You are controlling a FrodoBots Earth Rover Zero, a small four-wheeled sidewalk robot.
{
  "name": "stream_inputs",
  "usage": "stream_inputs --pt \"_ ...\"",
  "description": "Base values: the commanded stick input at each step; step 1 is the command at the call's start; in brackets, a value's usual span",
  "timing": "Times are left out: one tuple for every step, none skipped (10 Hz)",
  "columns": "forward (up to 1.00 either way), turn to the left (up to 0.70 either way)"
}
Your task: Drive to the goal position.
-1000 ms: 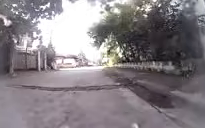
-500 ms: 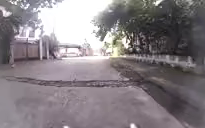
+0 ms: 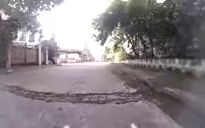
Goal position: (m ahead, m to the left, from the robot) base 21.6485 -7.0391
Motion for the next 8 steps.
stream_inputs --pt "1.00 0.00" --pt "1.00 0.00" --pt "1.00 0.00" --pt "1.00 0.00" --pt "1.00 0.00" --pt "1.00 0.00" --pt "1.00 0.00" --pt "1.00 0.00"
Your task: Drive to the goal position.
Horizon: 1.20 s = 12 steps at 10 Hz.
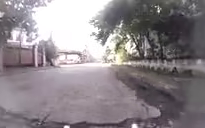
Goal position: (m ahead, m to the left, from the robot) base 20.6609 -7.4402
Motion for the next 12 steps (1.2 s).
stream_inputs --pt "1.00 0.00" --pt "1.00 0.00" --pt "1.00 0.00" --pt "1.00 0.00" --pt "1.00 0.00" --pt "1.00 0.00" --pt "1.00 0.00" --pt "1.00 0.00" --pt "1.00 0.00" --pt "1.00 -0.14" --pt "1.00 -0.36" --pt "1.00 -0.40"
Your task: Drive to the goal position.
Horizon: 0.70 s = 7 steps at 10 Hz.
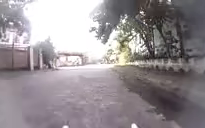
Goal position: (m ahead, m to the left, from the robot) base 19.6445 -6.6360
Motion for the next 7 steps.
stream_inputs --pt "1.00 -0.02" --pt "1.00 0.00" --pt "1.00 0.00" --pt "1.00 0.00" --pt "1.00 0.00" --pt "1.00 0.00" --pt "1.00 0.00"
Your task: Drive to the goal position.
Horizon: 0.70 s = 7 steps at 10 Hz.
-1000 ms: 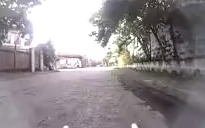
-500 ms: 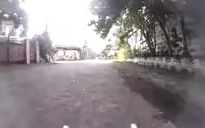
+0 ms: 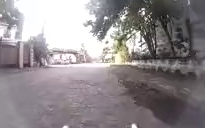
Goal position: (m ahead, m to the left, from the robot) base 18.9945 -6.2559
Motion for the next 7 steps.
stream_inputs --pt "1.00 0.00" --pt "1.00 0.00" --pt "1.00 0.00" --pt "1.00 0.00" --pt "1.00 0.00" --pt "1.00 0.00" --pt "1.00 0.00"
